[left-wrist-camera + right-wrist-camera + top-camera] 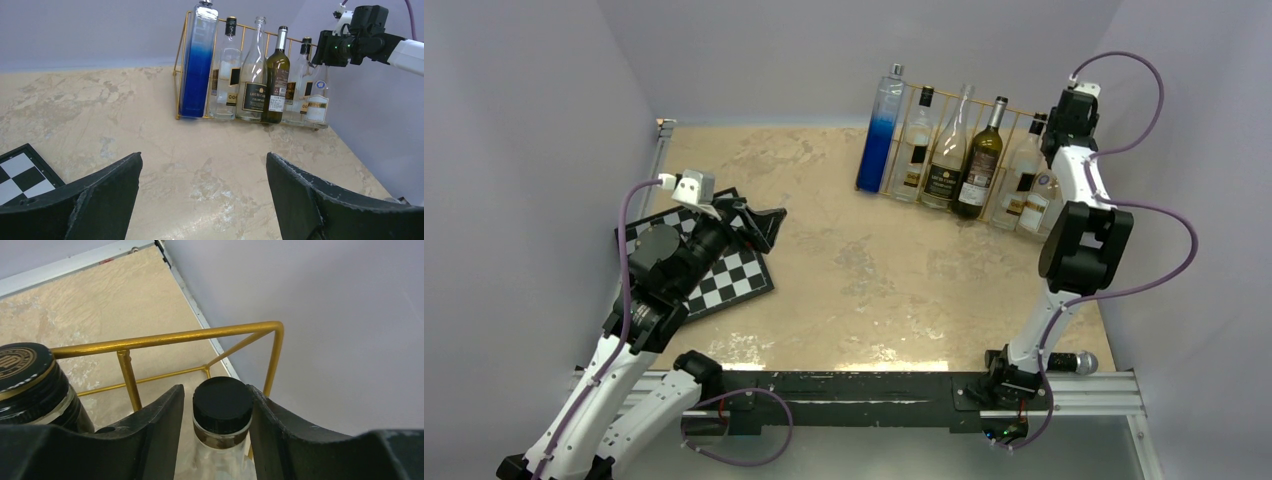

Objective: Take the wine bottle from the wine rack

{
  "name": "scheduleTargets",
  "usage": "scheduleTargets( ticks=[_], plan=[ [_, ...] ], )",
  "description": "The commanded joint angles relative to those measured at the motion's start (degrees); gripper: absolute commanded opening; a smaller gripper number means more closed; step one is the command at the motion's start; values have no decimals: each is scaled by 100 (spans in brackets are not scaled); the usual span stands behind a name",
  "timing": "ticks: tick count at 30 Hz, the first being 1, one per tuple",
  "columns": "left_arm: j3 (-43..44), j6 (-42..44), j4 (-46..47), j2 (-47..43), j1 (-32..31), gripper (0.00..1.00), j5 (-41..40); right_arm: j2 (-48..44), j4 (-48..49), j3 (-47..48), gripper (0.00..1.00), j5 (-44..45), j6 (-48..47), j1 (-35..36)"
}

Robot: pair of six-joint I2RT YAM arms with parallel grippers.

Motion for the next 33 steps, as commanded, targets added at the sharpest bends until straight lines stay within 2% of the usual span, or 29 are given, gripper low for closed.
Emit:
scheduleTargets(
  ticks=[1, 6, 10, 22, 33],
  plan=[
    [47, 22, 240, -1, -22, 97, 48, 41, 254, 271, 49, -167, -119, -39],
    [43, 31, 239, 10, -22, 97, 46, -140, 284, 172, 25, -119, -143, -42],
    [37, 40, 233, -17, -22, 97, 31, -504, 358, -52, 0, 126, -135, -36],
    [13, 83, 250, -45, -23, 96, 6, -1879, 1167, -1386, 0, 608, -191, 117],
    [-11, 141, 259, 46, -30, 96, -38, -2788, 815, -2115, 0, 1253, 445, 174]
  ],
)
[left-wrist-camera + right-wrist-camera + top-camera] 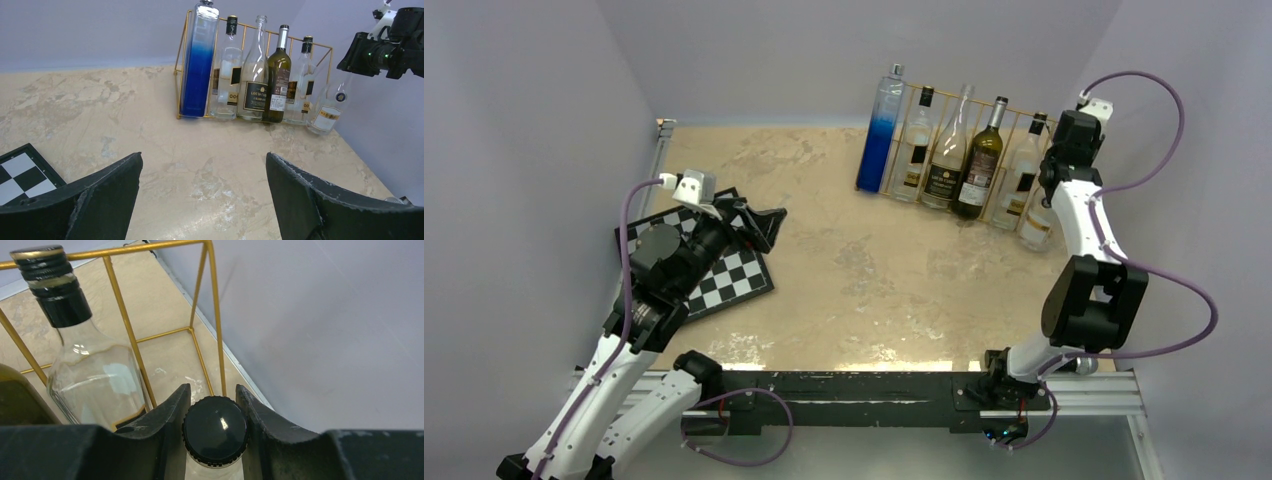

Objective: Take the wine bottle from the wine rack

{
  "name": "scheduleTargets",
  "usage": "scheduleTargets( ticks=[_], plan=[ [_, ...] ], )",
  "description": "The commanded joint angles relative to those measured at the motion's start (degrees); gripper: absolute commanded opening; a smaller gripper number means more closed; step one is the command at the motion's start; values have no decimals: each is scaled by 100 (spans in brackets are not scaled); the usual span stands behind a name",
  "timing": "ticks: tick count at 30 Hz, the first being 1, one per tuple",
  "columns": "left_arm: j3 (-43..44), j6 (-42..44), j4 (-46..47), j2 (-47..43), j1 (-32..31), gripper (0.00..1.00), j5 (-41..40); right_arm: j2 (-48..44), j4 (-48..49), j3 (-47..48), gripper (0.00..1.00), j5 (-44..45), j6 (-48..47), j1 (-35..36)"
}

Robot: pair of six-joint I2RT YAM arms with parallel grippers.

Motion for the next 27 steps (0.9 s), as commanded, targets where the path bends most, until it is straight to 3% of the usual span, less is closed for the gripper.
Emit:
scheduleTargets(
  ticks=[1, 17, 27],
  plan=[
    [-14, 132, 260, 56, -31, 96, -46, -724, 613, -154, 0, 769, -34, -47],
    [-33, 202, 248, 145, -39, 96, -75, -1996, -104, -1302, 0, 297, 1398, -21],
    [-52, 242, 248, 144, -69, 96, -150, -2887, -305, -1825, 0, -249, 1484, 197]
  ],
)
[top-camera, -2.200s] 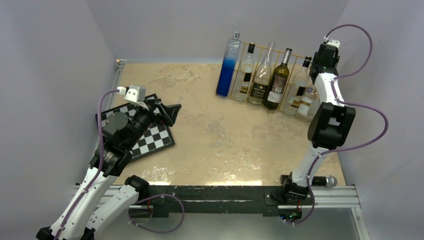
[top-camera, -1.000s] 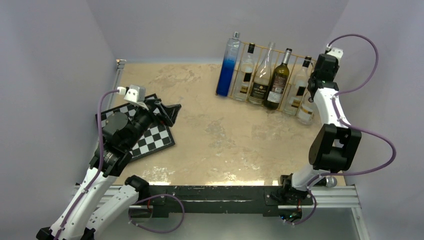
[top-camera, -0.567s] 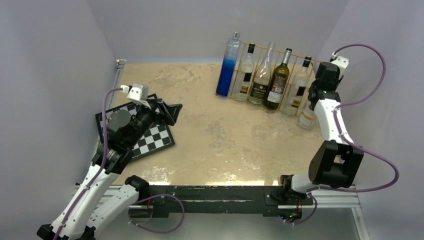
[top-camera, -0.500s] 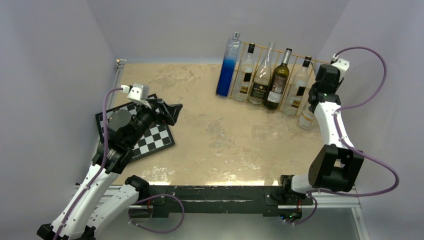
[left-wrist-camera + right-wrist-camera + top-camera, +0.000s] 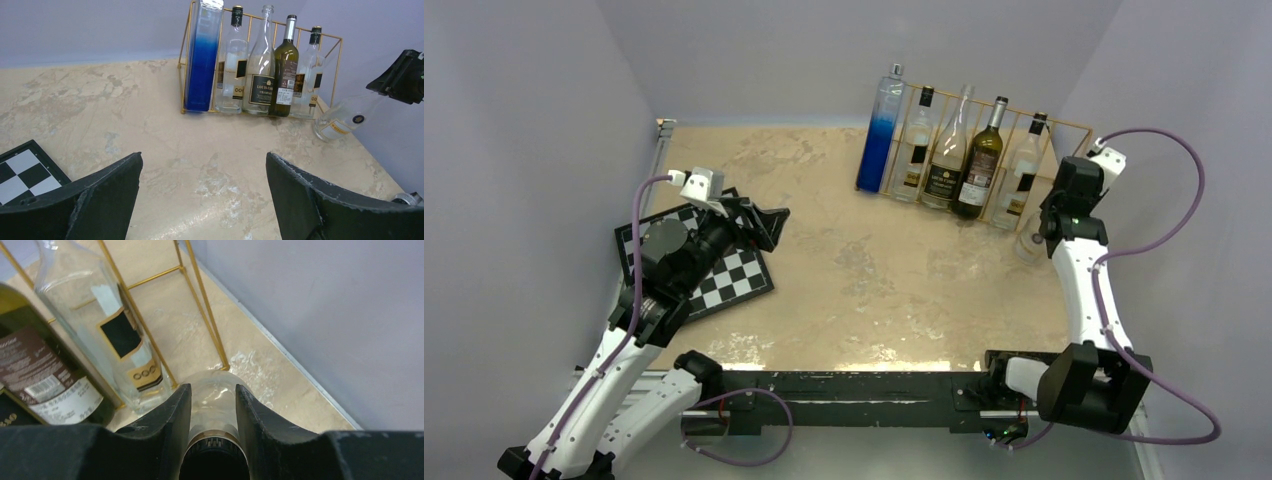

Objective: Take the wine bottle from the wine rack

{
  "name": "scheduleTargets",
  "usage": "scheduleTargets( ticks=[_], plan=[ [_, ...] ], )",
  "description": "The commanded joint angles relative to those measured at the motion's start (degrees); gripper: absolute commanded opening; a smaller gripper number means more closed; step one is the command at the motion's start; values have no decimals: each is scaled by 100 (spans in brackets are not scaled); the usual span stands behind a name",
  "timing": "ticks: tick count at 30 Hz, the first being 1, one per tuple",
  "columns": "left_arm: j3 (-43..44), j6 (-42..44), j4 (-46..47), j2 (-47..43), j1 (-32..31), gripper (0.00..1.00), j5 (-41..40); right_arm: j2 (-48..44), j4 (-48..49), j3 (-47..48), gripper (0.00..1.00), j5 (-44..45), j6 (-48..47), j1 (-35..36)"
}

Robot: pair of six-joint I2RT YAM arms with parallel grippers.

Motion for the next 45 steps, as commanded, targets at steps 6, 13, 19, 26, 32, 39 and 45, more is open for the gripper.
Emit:
scheduleTargets(
  ticks=[6, 13, 19, 26, 32, 39, 45],
  plan=[
    [-52, 142, 240, -14, -43, 96, -230, -992, 433, -11, 0, -150, -188, 526],
    [-53, 151, 221, -3, -43, 96, -295, -1314, 265, 252, 0, -357, -448, 1511],
    [-61, 159, 208, -5, -46, 97, -383, -998, 734, 383, 0, -1302, -780, 2433],
    [-62, 159, 212, 4, -46, 97, -423, -271, 1835, 390, 0, -2400, -768, 2918],
    [-56, 159, 187, -57, -45, 96, -607, 750, 1966, 1287, 0, -2389, -842, 3959],
    [-147, 134, 43, -406, -46, 95, -1634, 2401, 1901, 3095, 0, -2169, -849, 5144],
    [-250, 91, 13, -790, -46, 95, -2339, 3885, 1907, 4808, 0, -2008, -1109, 5845]
  ],
)
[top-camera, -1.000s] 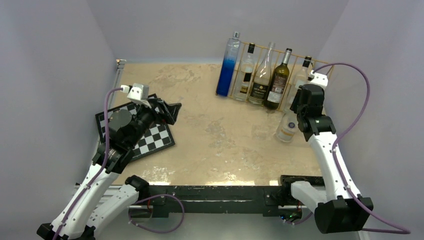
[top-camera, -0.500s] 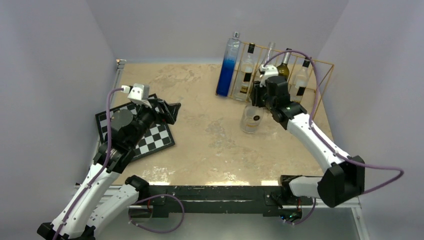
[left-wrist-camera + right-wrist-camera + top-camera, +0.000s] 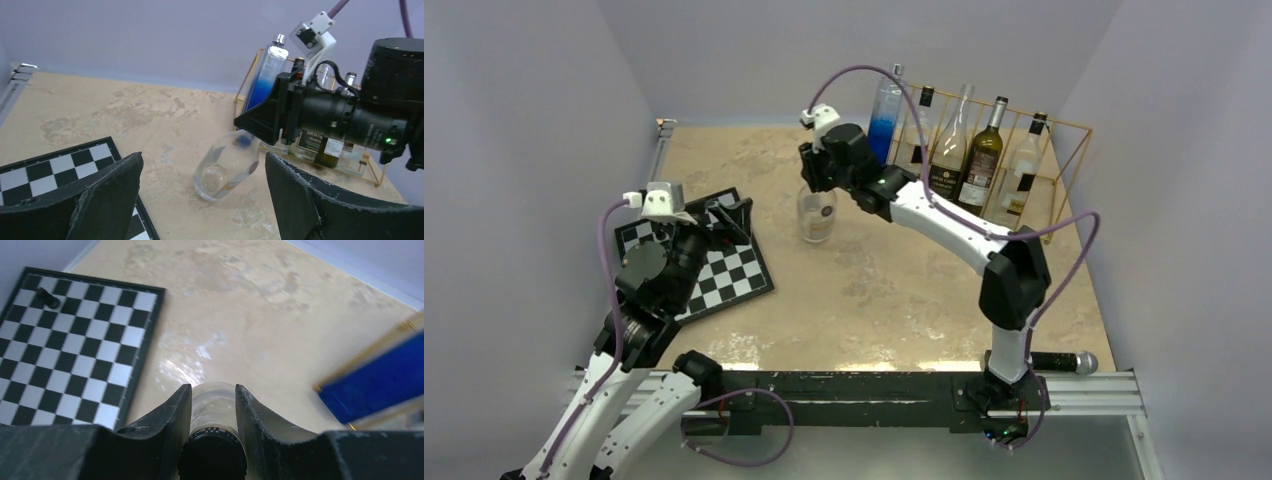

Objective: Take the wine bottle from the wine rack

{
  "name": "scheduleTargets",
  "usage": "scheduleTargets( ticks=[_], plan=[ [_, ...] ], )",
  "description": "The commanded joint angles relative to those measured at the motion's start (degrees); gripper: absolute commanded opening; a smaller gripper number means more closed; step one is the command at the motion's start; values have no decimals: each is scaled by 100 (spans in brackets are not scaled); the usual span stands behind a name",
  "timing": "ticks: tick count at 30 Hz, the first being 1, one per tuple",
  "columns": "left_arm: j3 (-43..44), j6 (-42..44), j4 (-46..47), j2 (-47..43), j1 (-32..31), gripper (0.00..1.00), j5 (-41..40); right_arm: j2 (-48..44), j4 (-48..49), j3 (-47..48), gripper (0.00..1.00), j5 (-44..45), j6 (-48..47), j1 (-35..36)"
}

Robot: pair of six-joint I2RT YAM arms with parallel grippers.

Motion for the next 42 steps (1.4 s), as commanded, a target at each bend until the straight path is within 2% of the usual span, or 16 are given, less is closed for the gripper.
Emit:
scheduleTargets(
  ticks=[1, 5, 10, 11, 13, 16, 23, 26, 30, 32, 36, 42],
  plan=[
    [-86, 35, 62, -188, -40, 96, -736, 531, 1088, 1564, 0, 105, -300, 423],
    [-74, 36, 45, -210, -39, 96, -789, 1219, 863, 2396, 0, 368, -537, 687],
    [-65, 34, 44, -219, -40, 96, -742, 1437, 878, 2459, 1, 183, -351, 730],
    [-58, 33, 42, -221, -37, 96, -722, 1453, 878, 2435, 5, 193, -352, 740],
    [-55, 26, 44, -224, -37, 96, -698, 1468, 880, 2391, 21, 240, -339, 749],
    [-54, 26, 45, -211, -39, 96, -688, 1456, 876, 2378, 39, 314, -288, 750],
    [-55, 26, 49, -153, -39, 96, -656, 1185, 730, 2418, 68, 369, -184, 749],
    [-51, 34, 63, -125, -40, 97, -593, 757, 692, 2067, 76, 546, -191, 747],
    [-61, 58, 140, -22, -40, 99, -303, 7, 665, 1373, 81, 1350, -410, 660],
    [-57, 92, 256, 119, -35, 99, 30, -360, 659, 1022, 87, 1769, -585, 536],
    [184, 47, 96, 547, -36, 99, 672, -1038, 661, 295, 91, 2478, -693, 54],
    [265, 76, 128, 774, -39, 99, 1345, -1478, 281, -293, 92, 3034, -891, -1331]
  ],
)
